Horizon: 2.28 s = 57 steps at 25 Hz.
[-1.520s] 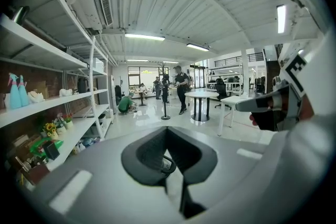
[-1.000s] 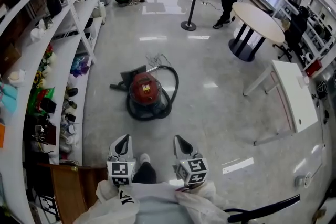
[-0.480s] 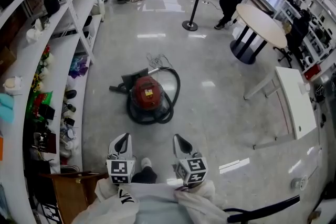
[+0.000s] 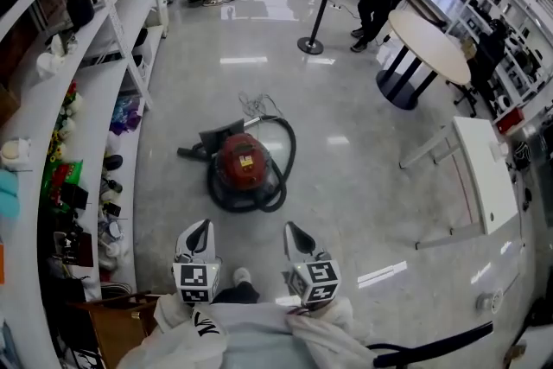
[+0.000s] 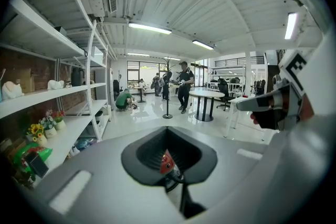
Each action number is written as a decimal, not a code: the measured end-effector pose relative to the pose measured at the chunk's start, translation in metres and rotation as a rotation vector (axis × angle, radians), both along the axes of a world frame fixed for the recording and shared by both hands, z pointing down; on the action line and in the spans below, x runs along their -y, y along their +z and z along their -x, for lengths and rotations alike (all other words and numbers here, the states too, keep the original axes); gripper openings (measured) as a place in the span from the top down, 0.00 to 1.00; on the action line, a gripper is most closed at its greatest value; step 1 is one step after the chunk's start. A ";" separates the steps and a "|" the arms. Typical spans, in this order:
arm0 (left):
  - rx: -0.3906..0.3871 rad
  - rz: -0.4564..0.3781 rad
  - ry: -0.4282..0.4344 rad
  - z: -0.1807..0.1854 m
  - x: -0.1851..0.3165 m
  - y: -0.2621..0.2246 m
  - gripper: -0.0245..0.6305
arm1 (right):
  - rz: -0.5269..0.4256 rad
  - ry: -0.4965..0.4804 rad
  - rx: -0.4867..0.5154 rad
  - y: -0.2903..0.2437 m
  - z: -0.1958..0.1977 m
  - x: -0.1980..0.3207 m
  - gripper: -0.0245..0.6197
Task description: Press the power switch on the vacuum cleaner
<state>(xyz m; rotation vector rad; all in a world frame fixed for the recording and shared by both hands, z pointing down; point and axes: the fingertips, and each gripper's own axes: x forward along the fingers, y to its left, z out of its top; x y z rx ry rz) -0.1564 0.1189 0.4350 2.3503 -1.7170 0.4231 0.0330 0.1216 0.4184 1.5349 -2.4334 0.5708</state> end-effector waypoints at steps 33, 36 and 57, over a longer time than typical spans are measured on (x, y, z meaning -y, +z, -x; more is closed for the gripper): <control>-0.028 0.001 0.003 0.014 0.054 0.005 0.96 | -0.013 0.014 -0.027 -0.005 0.013 0.059 0.96; -0.021 0.001 0.005 0.011 0.063 0.004 0.96 | -0.012 0.018 -0.014 -0.003 0.012 0.072 0.96; 0.015 0.035 -0.057 -0.015 0.155 0.003 0.96 | 0.031 -0.056 0.014 0.004 -0.011 0.177 0.96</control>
